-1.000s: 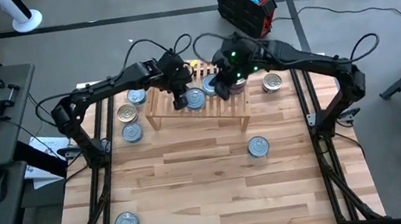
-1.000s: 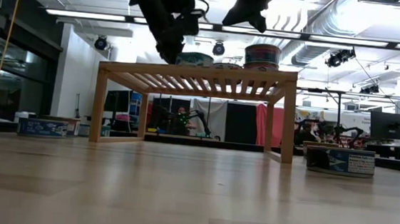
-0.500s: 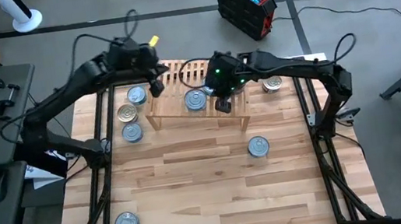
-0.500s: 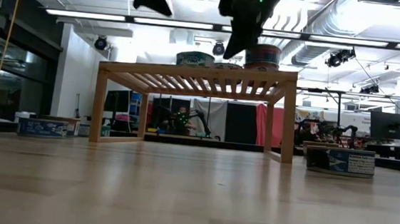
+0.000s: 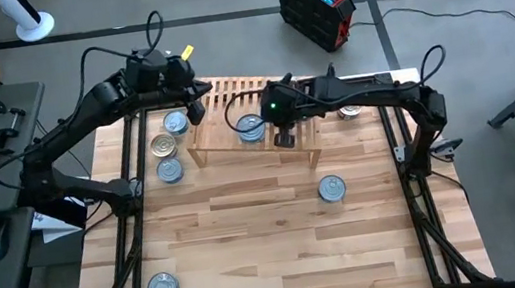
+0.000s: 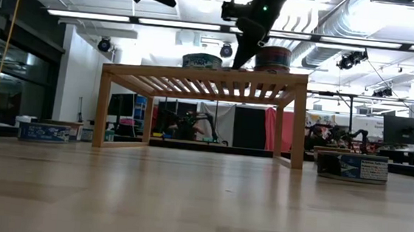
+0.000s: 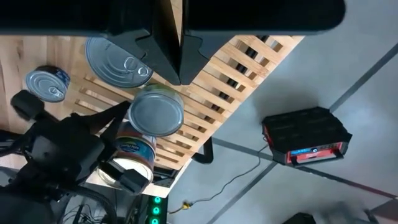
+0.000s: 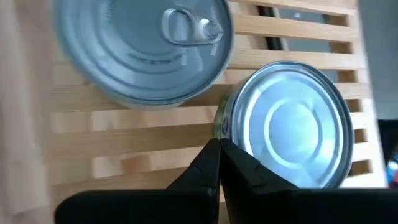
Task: Stack canned seafood by type on shelf
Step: Adjust the tuna cans on the shelf
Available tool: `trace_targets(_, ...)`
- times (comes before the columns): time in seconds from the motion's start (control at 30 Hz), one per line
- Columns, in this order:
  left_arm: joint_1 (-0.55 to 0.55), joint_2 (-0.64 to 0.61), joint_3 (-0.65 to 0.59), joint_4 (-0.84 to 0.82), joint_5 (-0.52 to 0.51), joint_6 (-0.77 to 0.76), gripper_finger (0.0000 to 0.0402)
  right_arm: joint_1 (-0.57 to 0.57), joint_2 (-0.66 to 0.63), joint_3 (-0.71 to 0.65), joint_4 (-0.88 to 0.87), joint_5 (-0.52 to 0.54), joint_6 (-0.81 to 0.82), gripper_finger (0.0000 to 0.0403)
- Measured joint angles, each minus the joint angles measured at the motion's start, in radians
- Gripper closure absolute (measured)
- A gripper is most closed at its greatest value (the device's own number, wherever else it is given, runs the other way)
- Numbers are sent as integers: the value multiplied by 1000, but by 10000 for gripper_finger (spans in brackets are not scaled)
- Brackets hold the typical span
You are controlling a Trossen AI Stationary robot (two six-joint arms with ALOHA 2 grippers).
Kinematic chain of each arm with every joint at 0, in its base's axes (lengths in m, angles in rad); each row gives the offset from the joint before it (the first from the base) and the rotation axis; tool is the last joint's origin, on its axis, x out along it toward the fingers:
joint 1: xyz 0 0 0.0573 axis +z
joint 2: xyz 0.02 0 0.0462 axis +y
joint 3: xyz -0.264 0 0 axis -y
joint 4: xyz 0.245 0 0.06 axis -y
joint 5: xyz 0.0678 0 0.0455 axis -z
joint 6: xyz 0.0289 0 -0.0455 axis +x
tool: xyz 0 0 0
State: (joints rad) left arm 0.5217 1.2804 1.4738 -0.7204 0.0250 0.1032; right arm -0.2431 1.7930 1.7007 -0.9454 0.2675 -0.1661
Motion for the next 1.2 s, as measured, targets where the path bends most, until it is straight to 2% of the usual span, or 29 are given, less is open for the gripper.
trace_targets(0.13,0,0,0,2,0,-3,401,6,8,0,53,49,9,403)
trace_targets(0.4,-1,0,0,21,-1,-6,401,8,36,0,184,45,57,403)
trace_targets(0.47,-2,0,0,21,0,-8,401,7,26,1,233,8,92,403)
trace_targets(0.57,-2,0,0,21,0,-8,401,-22,14,70,242,-61,153,403)
trace_targets(0.7,-3,4,0,33,2,-24,401,-94,19,189,226,-14,213,403)
trace_targets(0.8,-16,39,1,84,76,-50,401,-160,23,249,203,5,260,403)
trace_targets(0.87,-25,79,1,129,161,-50,401,-211,19,298,181,-42,291,403)
trace_targets(0.93,-39,130,1,184,202,-35,401,-255,13,358,131,-115,307,403)
trace_targets(1.07,-39,254,0,302,205,39,401,-326,11,492,13,-259,323,403)
trace_targets(1.2,-16,372,0,403,206,54,401,-348,11,612,-95,-306,325,403)
